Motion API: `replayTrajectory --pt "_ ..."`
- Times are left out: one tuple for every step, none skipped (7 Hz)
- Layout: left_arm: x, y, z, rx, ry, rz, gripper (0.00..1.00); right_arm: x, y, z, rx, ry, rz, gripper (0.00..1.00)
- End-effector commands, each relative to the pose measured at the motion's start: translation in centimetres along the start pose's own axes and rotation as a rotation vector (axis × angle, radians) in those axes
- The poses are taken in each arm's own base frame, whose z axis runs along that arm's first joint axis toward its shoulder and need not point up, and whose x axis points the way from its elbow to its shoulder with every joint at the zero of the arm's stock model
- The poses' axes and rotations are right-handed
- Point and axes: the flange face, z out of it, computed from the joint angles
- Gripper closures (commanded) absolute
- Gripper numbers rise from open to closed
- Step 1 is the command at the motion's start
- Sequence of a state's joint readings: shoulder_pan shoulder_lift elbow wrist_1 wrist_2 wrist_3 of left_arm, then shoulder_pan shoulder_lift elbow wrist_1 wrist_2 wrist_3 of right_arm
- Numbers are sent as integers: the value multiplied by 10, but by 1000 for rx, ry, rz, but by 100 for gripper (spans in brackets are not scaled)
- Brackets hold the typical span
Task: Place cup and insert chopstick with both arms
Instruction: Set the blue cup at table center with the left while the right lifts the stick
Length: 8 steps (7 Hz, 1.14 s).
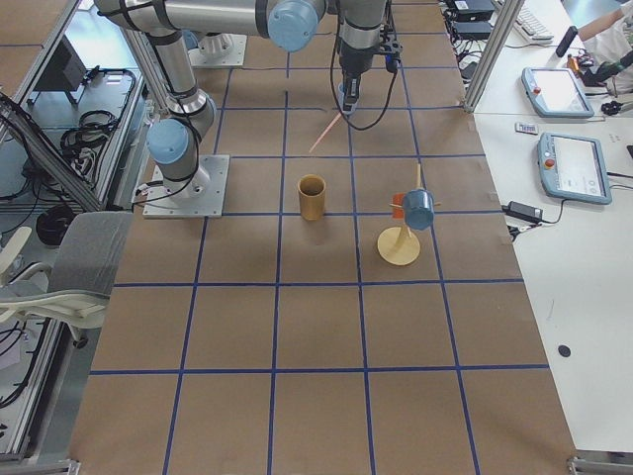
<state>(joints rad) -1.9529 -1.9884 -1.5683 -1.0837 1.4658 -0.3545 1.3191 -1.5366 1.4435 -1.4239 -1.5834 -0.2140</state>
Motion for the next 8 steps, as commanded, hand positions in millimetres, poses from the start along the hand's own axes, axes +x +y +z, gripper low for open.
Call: replayTrajectory --pt "-18 -6 -62 6 -38 -25 0 -42 3 3 5 -31 17 100" --pt "-22 12 -101 6 -58 -10 0 -68 2 -3 65 -61 84 100" --pt "-31 36 -132 -8 -68 -19 0 -111 7 -2 86 -51 53 100" --pt "-61 47 -151 -46 -105 -60 0 -154 9 0 164 -55 66 100" --pt "-85 71 -151 -134 -138 18 0 -189 11 7 232 -75 63 100" --pt "-110 87 -167 -113 -126 49 0 -212 12 19 260 -82 50 100" --pt "-140 87 -182 -92 -118 70 0 -236 21 21 273 -110 124 100" --pt "-173 78 -204 -57 -111 135 0 -270 20 33 321 -107 106 100"
